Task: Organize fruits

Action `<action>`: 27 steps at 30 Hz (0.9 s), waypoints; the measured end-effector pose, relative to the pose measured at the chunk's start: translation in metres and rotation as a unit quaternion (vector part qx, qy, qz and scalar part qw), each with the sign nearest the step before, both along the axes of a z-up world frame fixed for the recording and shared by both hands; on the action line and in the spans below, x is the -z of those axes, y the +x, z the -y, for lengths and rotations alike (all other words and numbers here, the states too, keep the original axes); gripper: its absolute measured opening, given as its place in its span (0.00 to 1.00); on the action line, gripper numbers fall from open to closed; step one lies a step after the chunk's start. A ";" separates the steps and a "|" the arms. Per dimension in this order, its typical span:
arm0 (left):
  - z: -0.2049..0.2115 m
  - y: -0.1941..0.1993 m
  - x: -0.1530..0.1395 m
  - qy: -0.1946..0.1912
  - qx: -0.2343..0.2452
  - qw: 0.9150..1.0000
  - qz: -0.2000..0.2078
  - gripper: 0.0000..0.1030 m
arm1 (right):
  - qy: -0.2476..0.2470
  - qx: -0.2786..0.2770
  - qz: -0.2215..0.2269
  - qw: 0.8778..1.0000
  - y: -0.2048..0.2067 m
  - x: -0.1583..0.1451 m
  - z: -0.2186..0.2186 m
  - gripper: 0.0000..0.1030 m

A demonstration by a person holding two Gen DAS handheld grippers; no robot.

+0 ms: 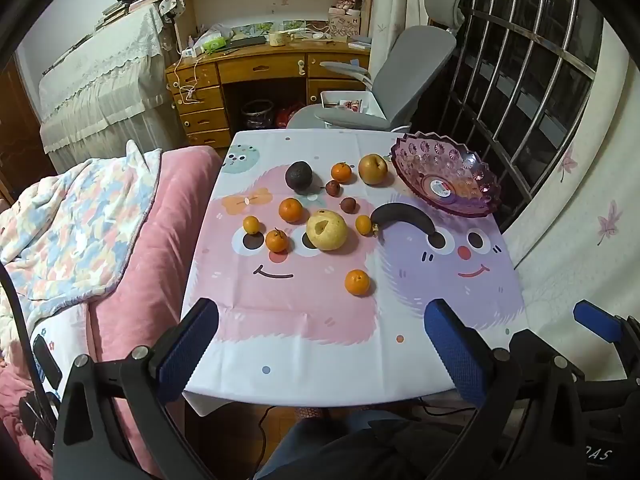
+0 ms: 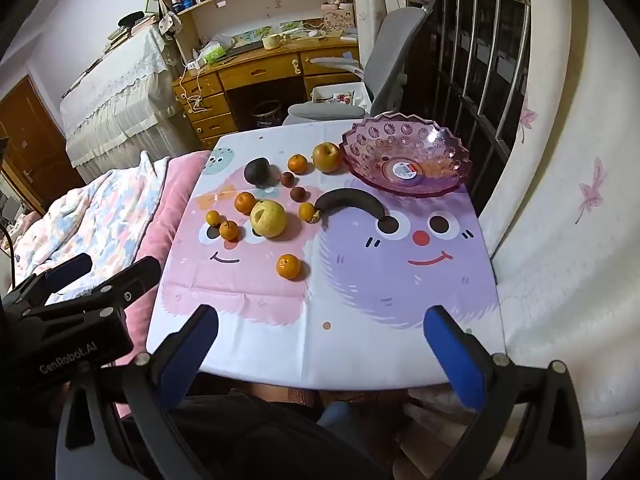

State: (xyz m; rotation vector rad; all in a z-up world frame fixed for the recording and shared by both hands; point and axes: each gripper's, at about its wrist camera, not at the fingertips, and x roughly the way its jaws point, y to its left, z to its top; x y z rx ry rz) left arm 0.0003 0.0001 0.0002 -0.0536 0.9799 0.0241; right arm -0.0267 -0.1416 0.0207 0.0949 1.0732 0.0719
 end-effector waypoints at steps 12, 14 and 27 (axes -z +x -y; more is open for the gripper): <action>0.001 -0.001 0.004 0.001 -0.002 1.000 0.000 0.99 | 0.002 0.001 0.000 1.000 0.004 0.000 0.001 1.00; 0.000 -0.001 0.001 0.000 0.000 1.000 0.001 0.99 | 0.002 0.002 0.000 1.000 0.004 0.000 0.002 1.00; 0.000 -0.001 0.001 0.000 -0.001 1.000 0.001 0.99 | 0.000 0.001 -0.001 1.000 0.005 0.001 0.001 1.00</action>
